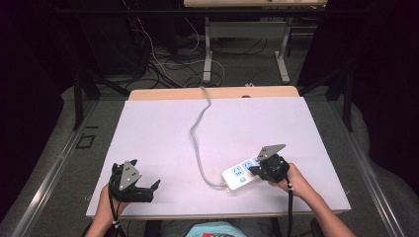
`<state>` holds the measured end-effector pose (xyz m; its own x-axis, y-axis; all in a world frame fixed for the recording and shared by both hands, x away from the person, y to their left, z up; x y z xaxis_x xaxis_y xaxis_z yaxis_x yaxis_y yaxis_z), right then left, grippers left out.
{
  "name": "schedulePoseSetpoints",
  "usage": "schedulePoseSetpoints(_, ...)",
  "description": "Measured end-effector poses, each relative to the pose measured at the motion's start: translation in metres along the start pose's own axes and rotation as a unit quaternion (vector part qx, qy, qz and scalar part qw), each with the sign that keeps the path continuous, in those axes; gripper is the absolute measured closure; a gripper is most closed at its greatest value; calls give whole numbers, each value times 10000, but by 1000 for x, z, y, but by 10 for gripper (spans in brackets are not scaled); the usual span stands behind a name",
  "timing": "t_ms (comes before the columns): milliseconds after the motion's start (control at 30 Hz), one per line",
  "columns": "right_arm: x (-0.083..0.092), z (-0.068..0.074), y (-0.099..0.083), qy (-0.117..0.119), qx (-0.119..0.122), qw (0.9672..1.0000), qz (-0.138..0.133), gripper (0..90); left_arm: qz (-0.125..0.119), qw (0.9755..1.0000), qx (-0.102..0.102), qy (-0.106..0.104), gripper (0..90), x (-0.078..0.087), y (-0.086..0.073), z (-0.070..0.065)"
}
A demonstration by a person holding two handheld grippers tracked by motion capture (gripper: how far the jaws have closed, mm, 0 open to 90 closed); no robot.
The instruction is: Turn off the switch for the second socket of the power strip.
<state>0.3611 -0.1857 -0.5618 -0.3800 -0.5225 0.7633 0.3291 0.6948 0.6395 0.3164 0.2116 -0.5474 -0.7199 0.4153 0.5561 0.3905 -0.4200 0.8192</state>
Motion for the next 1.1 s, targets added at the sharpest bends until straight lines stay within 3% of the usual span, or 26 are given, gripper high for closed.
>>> schedulePoseSetpoints(1100, 0, 2, 2, -39, 54, 9999, 147, 900, 14, 10000, -7, 16, 0, 0, 0, 0)
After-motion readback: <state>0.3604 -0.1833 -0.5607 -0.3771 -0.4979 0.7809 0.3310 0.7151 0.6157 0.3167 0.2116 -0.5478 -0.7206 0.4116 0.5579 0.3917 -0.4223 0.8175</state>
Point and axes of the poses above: each handheld gripper's, and its own axes: x roughly backward along the jaws, y roughly out of its top, z roughly to its left, the point moved 5 cm from there along -x, roughly forward along the jaws, and after that the axes turned 6 degrees about x, right-handed, at the moved point
